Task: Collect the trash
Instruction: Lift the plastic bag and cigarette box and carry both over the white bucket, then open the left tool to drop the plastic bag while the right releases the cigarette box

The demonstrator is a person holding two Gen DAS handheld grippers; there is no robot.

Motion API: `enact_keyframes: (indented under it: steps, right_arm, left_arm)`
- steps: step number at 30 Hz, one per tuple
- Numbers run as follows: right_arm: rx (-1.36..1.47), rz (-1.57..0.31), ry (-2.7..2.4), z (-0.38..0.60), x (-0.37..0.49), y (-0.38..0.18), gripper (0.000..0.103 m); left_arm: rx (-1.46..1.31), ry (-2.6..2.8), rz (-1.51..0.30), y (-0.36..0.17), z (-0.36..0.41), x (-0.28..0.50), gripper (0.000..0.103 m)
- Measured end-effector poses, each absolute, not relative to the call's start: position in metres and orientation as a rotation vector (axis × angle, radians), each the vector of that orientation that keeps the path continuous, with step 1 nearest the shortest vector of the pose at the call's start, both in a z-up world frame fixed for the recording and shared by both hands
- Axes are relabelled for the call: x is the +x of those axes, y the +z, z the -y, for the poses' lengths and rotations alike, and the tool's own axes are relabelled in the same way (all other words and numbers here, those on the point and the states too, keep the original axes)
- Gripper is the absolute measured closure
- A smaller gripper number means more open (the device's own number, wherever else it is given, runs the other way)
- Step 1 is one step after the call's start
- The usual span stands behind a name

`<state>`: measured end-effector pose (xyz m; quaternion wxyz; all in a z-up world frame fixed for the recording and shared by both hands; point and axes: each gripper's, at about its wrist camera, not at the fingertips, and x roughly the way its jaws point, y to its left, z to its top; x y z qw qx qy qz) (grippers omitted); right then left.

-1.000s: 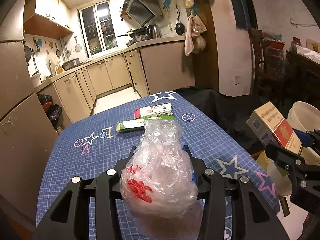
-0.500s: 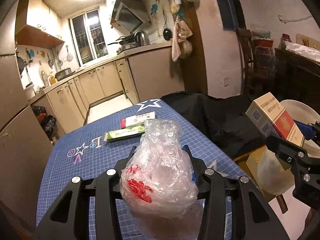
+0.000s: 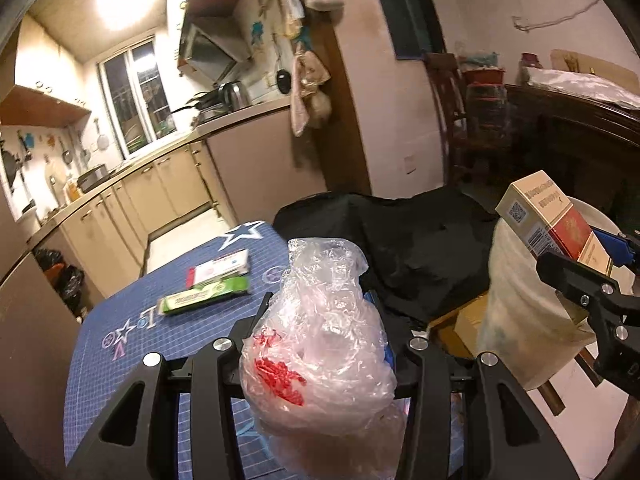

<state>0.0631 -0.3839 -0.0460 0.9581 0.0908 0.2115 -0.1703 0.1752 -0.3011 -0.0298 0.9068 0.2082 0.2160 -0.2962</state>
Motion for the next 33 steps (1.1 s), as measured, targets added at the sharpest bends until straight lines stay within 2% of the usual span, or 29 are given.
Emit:
enact_keyframes:
  steps: [33]
  right_arm:
    - [0.230,-0.421,-0.680,0.497,-0.038,-0.055,0.049]
  left_arm:
    - [0.588,-0.868,-0.404,-0.047,0.477,0.119,0.057]
